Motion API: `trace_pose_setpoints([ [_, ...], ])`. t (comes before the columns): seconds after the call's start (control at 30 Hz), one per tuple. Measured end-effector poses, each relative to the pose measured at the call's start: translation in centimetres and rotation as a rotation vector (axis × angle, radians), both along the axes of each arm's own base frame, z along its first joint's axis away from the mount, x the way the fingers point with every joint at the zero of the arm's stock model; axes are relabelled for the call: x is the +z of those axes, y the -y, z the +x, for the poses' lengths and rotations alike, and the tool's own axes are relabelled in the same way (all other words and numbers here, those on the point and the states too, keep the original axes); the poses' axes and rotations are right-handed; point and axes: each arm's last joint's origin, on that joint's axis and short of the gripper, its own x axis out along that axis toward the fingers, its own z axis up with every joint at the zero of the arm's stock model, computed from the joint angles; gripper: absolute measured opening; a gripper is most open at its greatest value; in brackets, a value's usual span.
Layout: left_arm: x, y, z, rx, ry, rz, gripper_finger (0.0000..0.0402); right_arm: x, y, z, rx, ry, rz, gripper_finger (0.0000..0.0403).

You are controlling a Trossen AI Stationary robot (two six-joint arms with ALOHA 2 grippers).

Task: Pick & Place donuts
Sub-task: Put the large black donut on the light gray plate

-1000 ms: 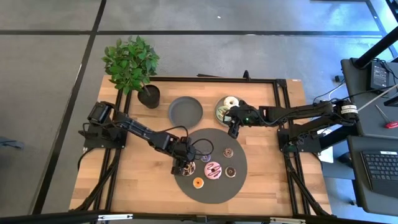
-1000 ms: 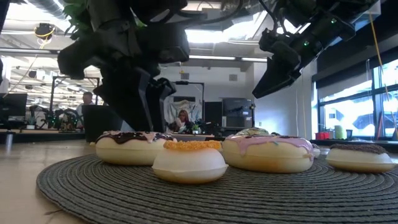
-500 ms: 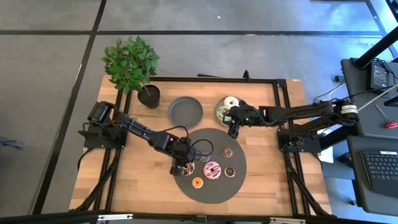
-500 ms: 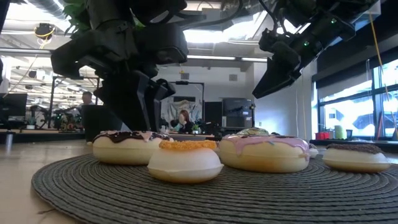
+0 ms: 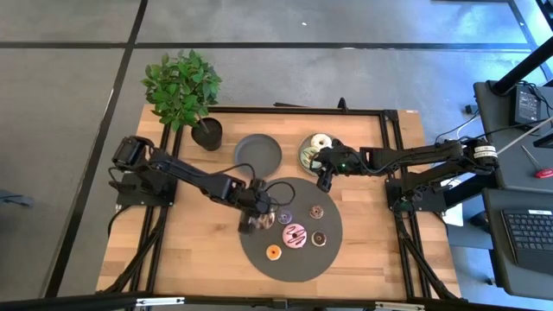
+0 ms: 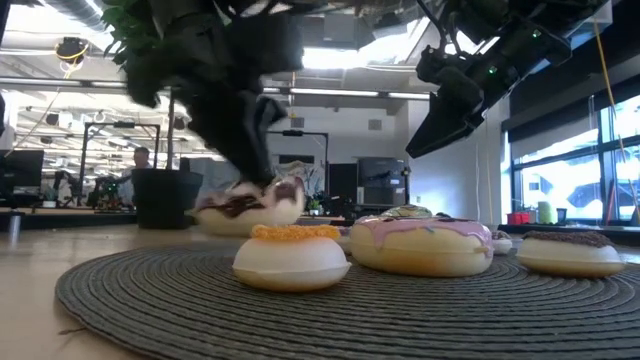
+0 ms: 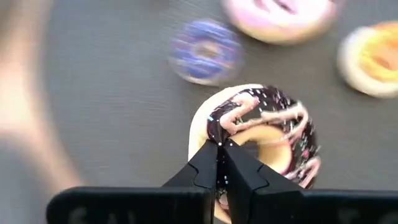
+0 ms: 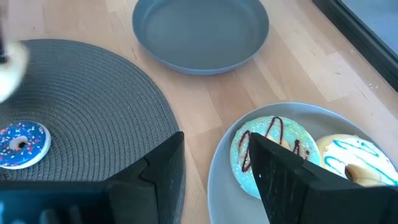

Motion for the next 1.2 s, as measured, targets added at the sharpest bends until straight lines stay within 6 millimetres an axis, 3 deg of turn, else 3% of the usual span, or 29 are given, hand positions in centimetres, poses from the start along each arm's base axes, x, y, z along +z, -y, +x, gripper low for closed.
trace_pose_setpoints([
  [0.27, 3.2, -3.5, 0.1, 0.540, 0.291, 0.289, 0.0011, 0.6, 0.0, 0.5, 0.002, 0.086, -0.009, 0.0181],
  [0.37, 3.9, -4.3, 0.5, 0.649, 0.387, 0.348, 0.0013, 1.2, 0.1, 0.9, 0.026, 0.144, -0.046, 0.0184],
  [0.53, 5.0, -4.9, 1.4, 0.665, 0.504, 0.353, 0.0012, 2.1, 0.1, 1.6, 0.051, 0.254, -0.099, 0.0214],
  [0.77, 6.2, -5.4, 1.8, 0.732, 0.604, 0.471, 0.0012, 1.8, 0.2, 3.0, 0.054, 0.341, -0.114, 0.0265],
  [1.03, 6.4, -5.3, 1.8, 0.751, 0.613, 0.513, 0.0010, -0.1, 0.1, 4.5, 0.059, 0.341, -0.097, 0.0273],
  [1.2, 6.5, -5.5, 1.6, 0.792, 0.589, 0.610, 0.0010, -0.3, -0.7, 4.7, 0.056, 0.344, -0.115, 0.0273],
])
